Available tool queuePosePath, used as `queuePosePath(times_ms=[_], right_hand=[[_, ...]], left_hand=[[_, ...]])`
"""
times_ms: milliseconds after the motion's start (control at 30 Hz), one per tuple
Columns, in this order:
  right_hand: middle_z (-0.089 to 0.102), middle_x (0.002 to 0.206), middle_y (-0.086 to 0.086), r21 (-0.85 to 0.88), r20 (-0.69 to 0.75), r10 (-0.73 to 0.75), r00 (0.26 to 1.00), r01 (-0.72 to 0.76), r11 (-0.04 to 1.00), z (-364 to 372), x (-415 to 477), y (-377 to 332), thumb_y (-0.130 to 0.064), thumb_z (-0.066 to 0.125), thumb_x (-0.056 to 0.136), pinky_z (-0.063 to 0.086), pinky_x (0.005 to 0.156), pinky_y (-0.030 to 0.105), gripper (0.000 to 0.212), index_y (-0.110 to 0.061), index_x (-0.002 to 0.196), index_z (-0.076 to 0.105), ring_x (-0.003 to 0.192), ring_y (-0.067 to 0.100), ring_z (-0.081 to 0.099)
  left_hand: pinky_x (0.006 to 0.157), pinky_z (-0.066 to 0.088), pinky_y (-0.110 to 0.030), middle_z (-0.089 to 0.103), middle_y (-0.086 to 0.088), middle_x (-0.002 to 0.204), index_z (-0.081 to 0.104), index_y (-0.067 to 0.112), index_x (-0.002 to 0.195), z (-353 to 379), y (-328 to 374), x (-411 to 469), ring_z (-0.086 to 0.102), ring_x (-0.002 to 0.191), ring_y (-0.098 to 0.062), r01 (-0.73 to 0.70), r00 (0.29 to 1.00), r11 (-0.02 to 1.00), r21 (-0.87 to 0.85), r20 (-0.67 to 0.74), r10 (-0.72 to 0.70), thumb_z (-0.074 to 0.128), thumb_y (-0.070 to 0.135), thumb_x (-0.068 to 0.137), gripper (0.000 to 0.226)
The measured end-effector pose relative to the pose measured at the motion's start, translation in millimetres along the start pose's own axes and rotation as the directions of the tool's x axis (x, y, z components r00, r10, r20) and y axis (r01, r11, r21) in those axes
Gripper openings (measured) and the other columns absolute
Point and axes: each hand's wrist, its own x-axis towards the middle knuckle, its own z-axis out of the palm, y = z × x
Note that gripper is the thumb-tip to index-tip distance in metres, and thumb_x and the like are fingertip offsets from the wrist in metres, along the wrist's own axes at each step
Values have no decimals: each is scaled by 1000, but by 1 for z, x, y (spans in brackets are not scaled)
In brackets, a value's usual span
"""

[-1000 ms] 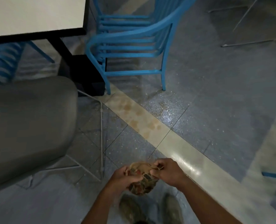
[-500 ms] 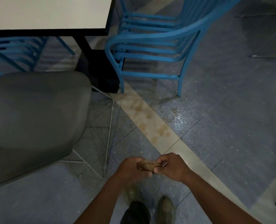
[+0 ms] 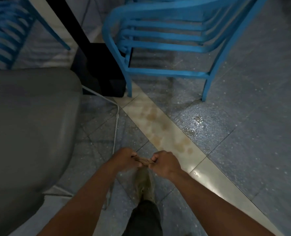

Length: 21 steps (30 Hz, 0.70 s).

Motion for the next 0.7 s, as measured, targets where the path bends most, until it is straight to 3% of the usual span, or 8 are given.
queuePosePath(times_ms=[133, 300, 400, 433, 467, 567, 633, 700], right_hand=[[76, 93, 3, -105, -41, -48, 998, 43, 994, 24, 89, -14, -27, 68, 82, 59, 80, 30, 13, -20, 88, 77, 91, 24, 72], [76, 109, 3, -390, -69, -232, 970, 188, 901, 52, 158, -11, -36, 59, 93, 51, 95, 33, 25, -26, 112, 73, 106, 28, 69], [71, 123, 5, -463, 43, -195, 980, 192, 865, 67, 185, 23, -38, 68, 89, 50, 102, 33, 40, -26, 127, 67, 116, 27, 66], [70, 126, 6, -467, 64, -158, 985, 169, 868, 68, 190, 38, -38, 73, 86, 51, 103, 34, 46, -26, 129, 66, 118, 28, 65], [69, 128, 7, -462, 74, -131, 989, 151, 874, 69, 194, 52, -40, 77, 83, 51, 103, 34, 51, -26, 131, 65, 120, 28, 64], [68, 132, 2, -488, 32, -139, 990, 137, 862, 67, 204, 84, -46, 78, 82, 49, 104, 32, 56, -30, 133, 64, 123, 25, 63], [70, 129, -2, -497, -45, -199, 979, 151, 854, 63, 213, 95, -45, 76, 83, 49, 101, 30, 52, -31, 132, 65, 119, 22, 64], [70, 128, -3, -487, -108, -253, 961, 171, 856, 58, 219, 97, -45, 77, 84, 50, 100, 30, 51, -32, 132, 65, 116, 22, 64]], left_hand=[[54, 46, -18, 76, 7, 74, 82, 27, 81, -18, -41, 75, 69, 68, -8, 11, 987, 1000, -15, -158, -13, 88, 36, 84, 12], [81, 64, -25, 81, 21, 84, 79, 48, 69, 4, -92, 133, 75, 78, 1, 41, 955, 986, -159, -283, -86, 92, 41, 79, 18], [103, 58, -32, 81, 14, 113, 82, 46, 91, 50, -128, 154, 74, 101, -6, 40, 978, 998, -44, -201, -48, 90, 49, 81, 13], [106, 55, -33, 81, 13, 115, 83, 42, 100, 65, -137, 159, 73, 107, -9, 51, 984, 998, 42, -175, -43, 87, 59, 79, 28], [107, 52, -32, 81, 13, 113, 84, 39, 106, 80, -144, 162, 73, 109, -10, 75, 976, 993, 89, -208, -55, 82, 70, 78, 41], [107, 50, -38, 78, 7, 122, 81, 33, 117, 109, -150, 176, 70, 116, -17, 77, 887, 993, -92, -448, -111, 64, 76, 89, 53], [116, 46, -43, 63, 5, 151, 70, 35, 137, 123, -148, 197, 56, 138, -22, 16, 830, 993, -119, -552, -79, 61, 70, 96, 55], [130, 27, -49, 30, 5, 176, 44, 40, 162, 136, -144, 216, 27, 162, -25, 24, 843, 999, -29, -537, -36, 47, 73, 101, 70]])
